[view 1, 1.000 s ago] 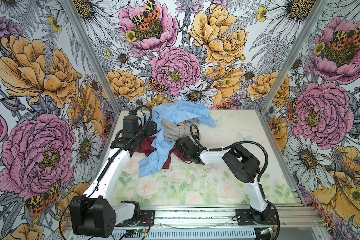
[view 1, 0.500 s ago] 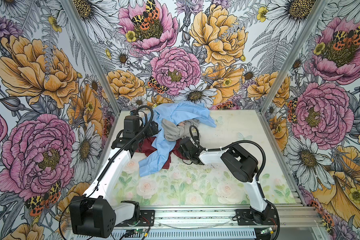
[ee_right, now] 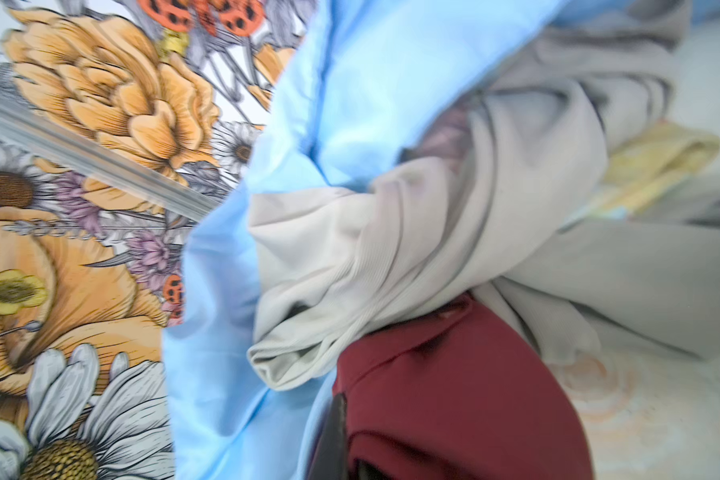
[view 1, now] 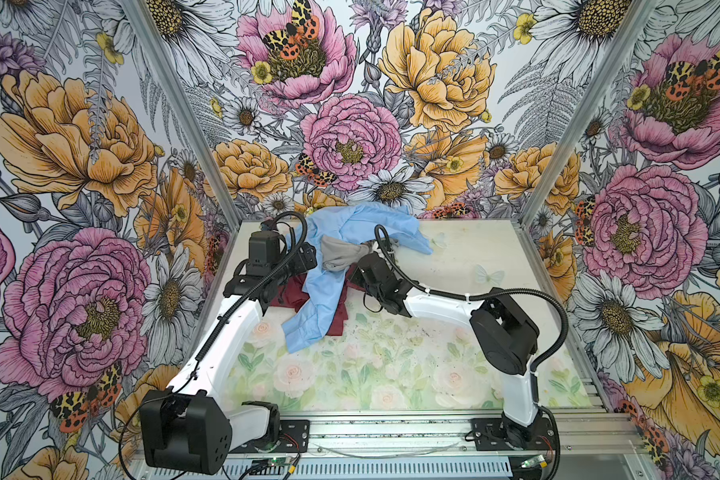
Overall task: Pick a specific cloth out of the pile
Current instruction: 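Grasp the maroon shirt with the right gripper and lift it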
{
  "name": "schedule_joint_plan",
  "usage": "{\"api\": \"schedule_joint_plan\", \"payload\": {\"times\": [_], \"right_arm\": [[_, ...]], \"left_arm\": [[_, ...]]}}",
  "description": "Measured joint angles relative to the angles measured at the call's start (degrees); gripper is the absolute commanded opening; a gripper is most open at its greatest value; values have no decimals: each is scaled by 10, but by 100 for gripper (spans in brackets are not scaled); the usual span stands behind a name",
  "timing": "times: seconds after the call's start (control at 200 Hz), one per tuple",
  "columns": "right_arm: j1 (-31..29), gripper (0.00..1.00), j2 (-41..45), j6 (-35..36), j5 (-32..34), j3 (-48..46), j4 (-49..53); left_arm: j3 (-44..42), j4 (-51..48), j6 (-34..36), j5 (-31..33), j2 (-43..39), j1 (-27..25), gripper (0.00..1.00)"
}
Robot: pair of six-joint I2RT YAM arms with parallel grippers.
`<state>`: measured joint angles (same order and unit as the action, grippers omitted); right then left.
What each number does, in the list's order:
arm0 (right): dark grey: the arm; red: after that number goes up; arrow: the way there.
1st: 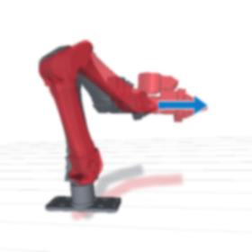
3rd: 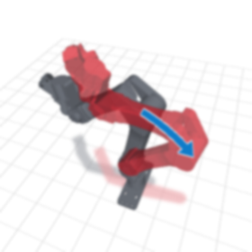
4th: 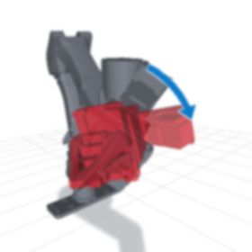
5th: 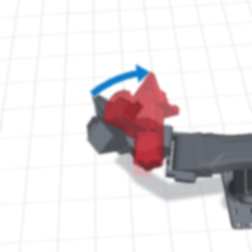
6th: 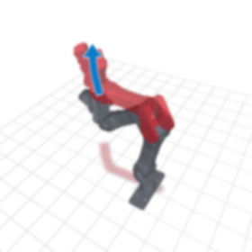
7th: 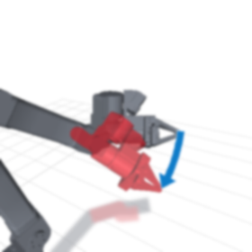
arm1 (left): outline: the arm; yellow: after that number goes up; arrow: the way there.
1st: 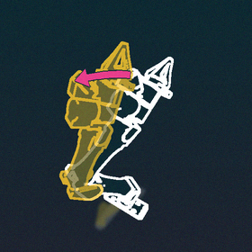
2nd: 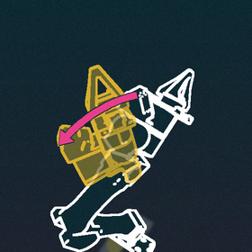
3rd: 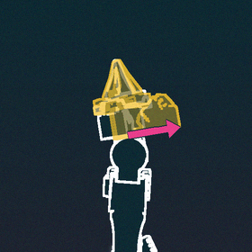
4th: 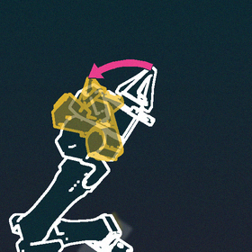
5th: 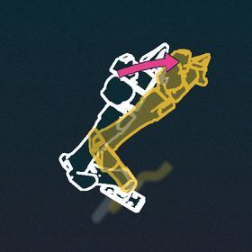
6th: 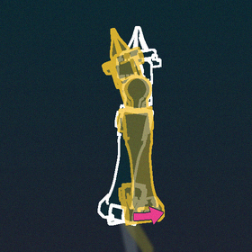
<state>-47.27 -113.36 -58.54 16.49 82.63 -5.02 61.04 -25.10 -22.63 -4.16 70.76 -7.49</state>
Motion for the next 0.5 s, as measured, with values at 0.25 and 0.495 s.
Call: {"api": "schedule_joint_plan", "payload": {"times": [0.25,0.495], "right_arm": [[7,0,22,104,-20,113,-4],[14,0,-37,176,-66,341,20]], "left_arm": [[0,0,-2,1,0,15,95],[0,0,-14,1,-1,47,94]]}}
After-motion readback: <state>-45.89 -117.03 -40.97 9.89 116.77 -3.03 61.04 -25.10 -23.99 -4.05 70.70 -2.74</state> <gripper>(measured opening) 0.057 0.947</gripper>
